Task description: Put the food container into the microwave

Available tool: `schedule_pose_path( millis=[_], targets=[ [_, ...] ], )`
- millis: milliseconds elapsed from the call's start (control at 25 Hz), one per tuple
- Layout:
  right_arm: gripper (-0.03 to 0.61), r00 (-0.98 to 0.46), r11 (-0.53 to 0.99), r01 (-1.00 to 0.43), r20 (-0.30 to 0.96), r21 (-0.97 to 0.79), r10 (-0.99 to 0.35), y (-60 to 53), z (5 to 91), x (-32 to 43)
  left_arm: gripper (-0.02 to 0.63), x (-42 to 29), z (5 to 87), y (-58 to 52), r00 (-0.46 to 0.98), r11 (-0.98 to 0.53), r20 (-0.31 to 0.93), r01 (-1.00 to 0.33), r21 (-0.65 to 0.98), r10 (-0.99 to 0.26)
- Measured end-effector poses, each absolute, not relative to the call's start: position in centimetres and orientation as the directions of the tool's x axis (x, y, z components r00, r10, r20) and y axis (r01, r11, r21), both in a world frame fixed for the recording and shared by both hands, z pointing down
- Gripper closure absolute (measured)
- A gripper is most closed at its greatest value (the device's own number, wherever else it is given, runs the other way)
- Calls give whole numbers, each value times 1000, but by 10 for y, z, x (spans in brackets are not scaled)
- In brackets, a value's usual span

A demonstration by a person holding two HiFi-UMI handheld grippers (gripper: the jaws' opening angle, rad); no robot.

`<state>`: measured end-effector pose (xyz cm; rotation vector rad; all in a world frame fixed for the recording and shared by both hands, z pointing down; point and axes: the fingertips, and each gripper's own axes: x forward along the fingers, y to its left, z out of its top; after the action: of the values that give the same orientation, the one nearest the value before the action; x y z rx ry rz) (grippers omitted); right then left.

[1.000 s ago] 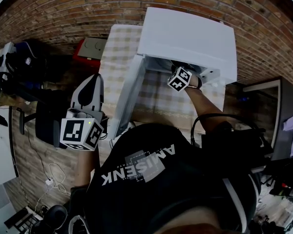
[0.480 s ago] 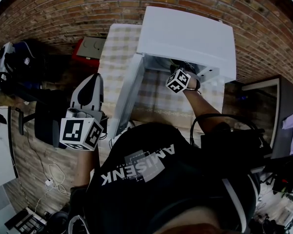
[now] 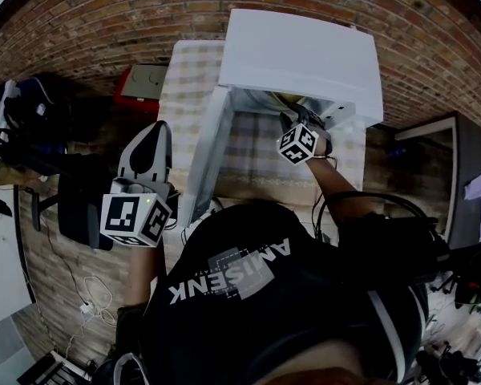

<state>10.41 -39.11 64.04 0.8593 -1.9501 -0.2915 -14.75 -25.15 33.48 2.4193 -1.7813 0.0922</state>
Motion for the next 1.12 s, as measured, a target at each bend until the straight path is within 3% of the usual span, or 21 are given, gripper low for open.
schedule_pose_path(
  millis=[640, 1120],
  targets=[
    [467, -442, 696, -499, 540, 515, -716, -339, 526, 111, 601, -123, 339, -263, 399, -389, 112, -915, 106, -910],
    [517, -536, 641, -688, 358, 339, -765, -325, 413, 123, 601, -106, 337, -272, 466, -454, 91, -882, 124, -880]
  ],
)
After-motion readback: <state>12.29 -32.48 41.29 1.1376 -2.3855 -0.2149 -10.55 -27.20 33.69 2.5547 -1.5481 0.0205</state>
